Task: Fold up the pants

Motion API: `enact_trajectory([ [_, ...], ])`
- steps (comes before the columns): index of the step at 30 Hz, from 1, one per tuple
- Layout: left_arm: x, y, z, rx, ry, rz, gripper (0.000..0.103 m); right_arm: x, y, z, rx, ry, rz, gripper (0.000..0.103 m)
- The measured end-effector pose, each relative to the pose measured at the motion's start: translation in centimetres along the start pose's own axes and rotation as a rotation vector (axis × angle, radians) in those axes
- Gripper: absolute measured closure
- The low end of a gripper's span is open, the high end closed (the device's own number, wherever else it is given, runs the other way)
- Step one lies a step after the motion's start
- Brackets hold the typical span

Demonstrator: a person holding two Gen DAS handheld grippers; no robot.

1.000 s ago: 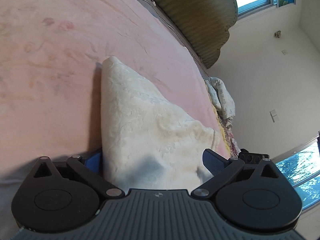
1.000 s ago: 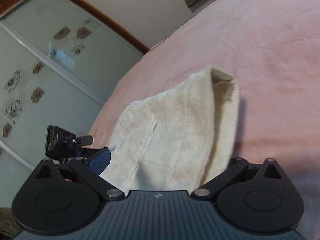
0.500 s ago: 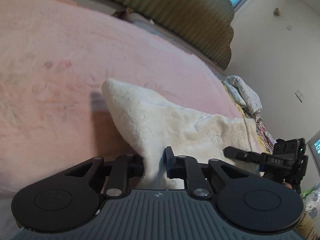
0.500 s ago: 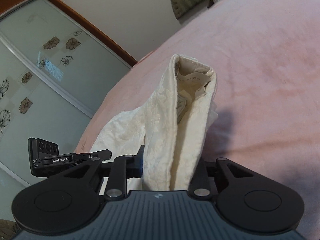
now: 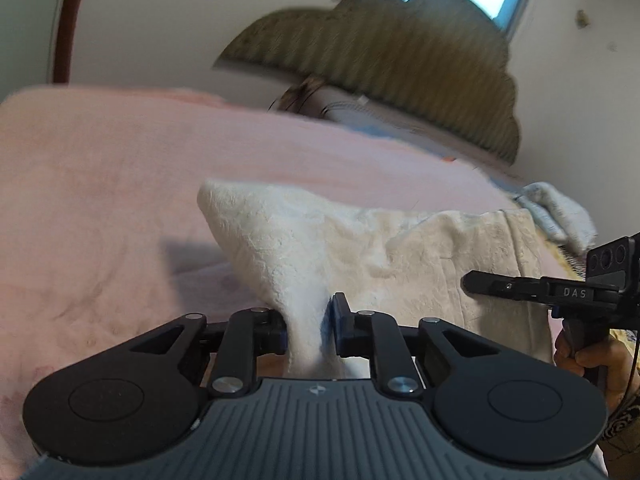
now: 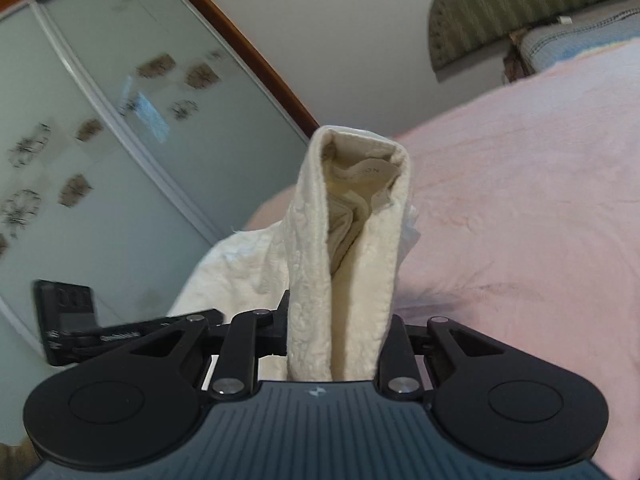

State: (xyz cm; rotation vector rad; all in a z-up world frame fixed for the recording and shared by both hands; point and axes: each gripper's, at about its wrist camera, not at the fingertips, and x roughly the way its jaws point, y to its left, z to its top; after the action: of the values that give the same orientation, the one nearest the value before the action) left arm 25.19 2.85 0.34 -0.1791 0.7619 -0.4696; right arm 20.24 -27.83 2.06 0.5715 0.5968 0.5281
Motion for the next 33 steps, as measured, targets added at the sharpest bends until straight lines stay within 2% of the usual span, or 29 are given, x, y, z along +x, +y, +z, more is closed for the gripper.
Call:
enact_trajectory([
  [2, 1.8, 1.2, -0.4, -0.009, 0.045, 0.043, 0.065, 2.6, -0.7, -0.1, 0.014, 0.05, -0.081, 0.077],
  [3, 2.3, 1.7, -0.7, -0.008, 0.052, 0.058, 0.052, 3.7, -1.1, -0.3, 0.009, 0.082, -0.139, 0.071],
  [4, 2.4, 1.9, -1.1, -0.003, 0.046, 0.067, 0.048, 4.2, -1.5, -0.6, 0.01, 0.101, -0.187, 0.063],
  [5, 2.0, 2.2, -1.2, 0.001, 0.033, 0.078, 0.044, 4.1, -1.7, -0.9, 0.015, 0.098, -0.192, 0.063],
  [6, 1.5, 2.1, -1.3, 0.004, 0.021, 0.102, 0.034, 3.6, -1.6, -1.0, 0.022, 0.087, -0.184, 0.061],
  [7, 0.7, 2.2, -1.4, 0.007, 0.007, 0.14, 0.029, 2.9, -1.4, -1.1, 0.016, 0.075, -0.196, 0.054],
  [9, -1.6, 2.2, -1.7, 0.008, -0.043, 0.223, 0.03, 1.2, -0.2, -1.4, -0.037, 0.042, -0.292, 0.046],
  [10, -2.9, 1.9, -1.9, 0.014, -0.08, 0.238, 0.029, 0.1, 0.7, -1.7, -0.07, 0.008, -0.346, 0.045],
  [12, -5.6, 0.9, -2.6, 0.026, -0.134, 0.189, 0.028, -2.1, 3.3, -2.4, -0.13, -0.072, -0.403, 0.044],
  [14, -7.1, -0.7, -3.4, 0.034, -0.138, 0.09, 0.025, -3.3, 5.8, -3.3, -0.19, -0.075, -0.329, 0.044],
  [15, -7.3, -1.6, -3.9, 0.044, -0.127, 0.046, 0.024, -3.5, 6.8, -4.0, -0.206, -0.054, -0.247, 0.044],
  [17, -6.4, -3.2, -5.2, 0.085, -0.075, 0.032, 0.023, -2.7, 8.0, -5.2, -0.213, 0.015, -0.136, 0.046],
  [18, -5.1, -3.7, -5.7, 0.115, -0.038, 0.058, 0.023, -1.7, 8.4, -5.6, -0.223, 0.06, -0.137, 0.046],
  [20, -3.1, -4.1, -6.8, 0.153, 0.003, 0.147, 0.023, 0.1, 8.3, -6.8, -0.256, 0.109, -0.237, 0.047],
  [22, -3.4, -4.4, -7.5, 0.155, -0.003, 0.203, 0.023, 0.7, 7.8, -7.2, -0.229, 0.1, -0.262, 0.047],
  [24, -5.3, -4.8, -7.9, 0.155, -0.037, 0.178, 0.022, -0.2, 9.2, -6.8, -0.183, 0.05, -0.297, 0.045],
  [26, -6.2, -5.5, -8.0, 0.157, -0.069, 0.162, 0.011, -1.3, 11.3, -7.4, -0.278, 0.012, -0.3, 0.041],
  [27, -6.2, -5.9, -8.1, 0.158, -0.073, 0.182, 0.009, -1.4, 11.8, -7.7, -0.32, 0.017, -0.296, 0.032],
  [28, -6.2, -6.2, -8.3, 0.163, -0.067, 0.205, 0.009, -1.1, 11.9, -8.0, -0.338, 0.036, -0.309, 0.026],
  [30, -6.5, -6.8, -8.7, 0.161, -0.045, 0.234, 0.01, 0.7, 10.4, -8.1, -0.348, 0.103, -0.4, 0.027],
  [31, -6.5, -7.3, -8.5, 0.157, -0.045, 0.227, 0.009, 0.9, 9.9, -8.3, -0.348, 0.106, -0.409, 0.027],
  [33, -7.1, -7.7, -9.1, 0.158, -0.06, 0.221, 0.008, -0.3, 10.3, -8.7, -0.276, 0.047, -0.418, 0.026],
])
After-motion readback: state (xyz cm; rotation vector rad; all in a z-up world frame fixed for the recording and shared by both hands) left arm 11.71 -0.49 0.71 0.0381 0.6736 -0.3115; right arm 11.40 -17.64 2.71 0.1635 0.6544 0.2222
